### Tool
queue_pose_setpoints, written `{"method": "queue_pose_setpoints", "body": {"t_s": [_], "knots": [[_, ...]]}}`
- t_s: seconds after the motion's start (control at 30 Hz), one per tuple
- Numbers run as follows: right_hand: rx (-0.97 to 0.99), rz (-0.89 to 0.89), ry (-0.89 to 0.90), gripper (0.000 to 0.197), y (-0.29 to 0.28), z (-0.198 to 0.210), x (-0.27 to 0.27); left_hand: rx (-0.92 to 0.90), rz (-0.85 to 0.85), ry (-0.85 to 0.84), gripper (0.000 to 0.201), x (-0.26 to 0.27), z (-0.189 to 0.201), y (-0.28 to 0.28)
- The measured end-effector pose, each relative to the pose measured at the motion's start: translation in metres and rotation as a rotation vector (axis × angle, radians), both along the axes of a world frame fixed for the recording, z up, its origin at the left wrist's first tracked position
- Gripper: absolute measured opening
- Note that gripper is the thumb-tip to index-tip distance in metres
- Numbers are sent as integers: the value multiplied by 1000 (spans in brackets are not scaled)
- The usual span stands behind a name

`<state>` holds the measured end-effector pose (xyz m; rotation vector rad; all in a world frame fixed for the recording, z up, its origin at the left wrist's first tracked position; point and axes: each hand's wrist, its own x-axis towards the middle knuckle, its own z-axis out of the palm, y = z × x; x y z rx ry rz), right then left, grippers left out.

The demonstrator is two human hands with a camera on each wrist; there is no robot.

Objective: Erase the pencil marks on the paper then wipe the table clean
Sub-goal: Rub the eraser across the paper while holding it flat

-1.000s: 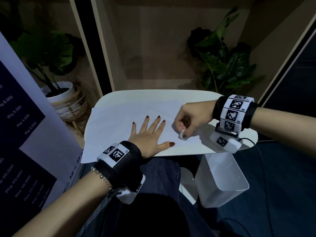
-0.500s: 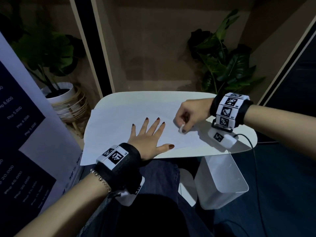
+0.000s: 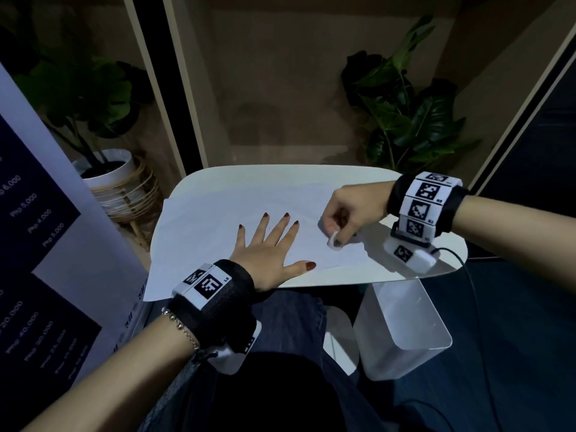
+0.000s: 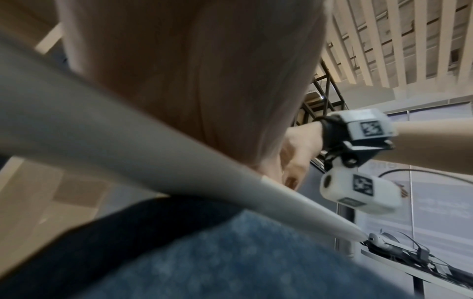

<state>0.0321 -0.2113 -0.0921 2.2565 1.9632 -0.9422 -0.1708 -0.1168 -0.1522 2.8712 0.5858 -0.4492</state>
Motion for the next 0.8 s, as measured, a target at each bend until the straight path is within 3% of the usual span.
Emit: {"method": "queue_pose_setpoints", "body": {"t_s": [0.17, 0.23, 0.33, 0.4, 0.63, 0.7, 0.8], "knots": [[167, -58, -308, 19, 9, 7, 20, 7, -6, 2, 84, -1, 1, -1], [183, -41, -223, 20, 10, 8, 6, 1, -4, -3, 84, -1, 1, -1], [28, 48, -9, 16, 6, 3, -23, -8, 6, -6, 85, 0, 0, -1], [-45, 65, 22, 15, 5, 1, -23, 2, 9, -5, 85, 0, 0, -1], [148, -100, -351, 20, 13, 9, 22, 1, -16, 12, 85, -2, 2, 0], [236, -155, -287, 18, 7, 13, 15, -22, -25, 19, 86, -4, 3, 4], [416, -353, 78, 18, -11, 7, -19, -38, -24, 22, 85, -6, 4, 9]]}}
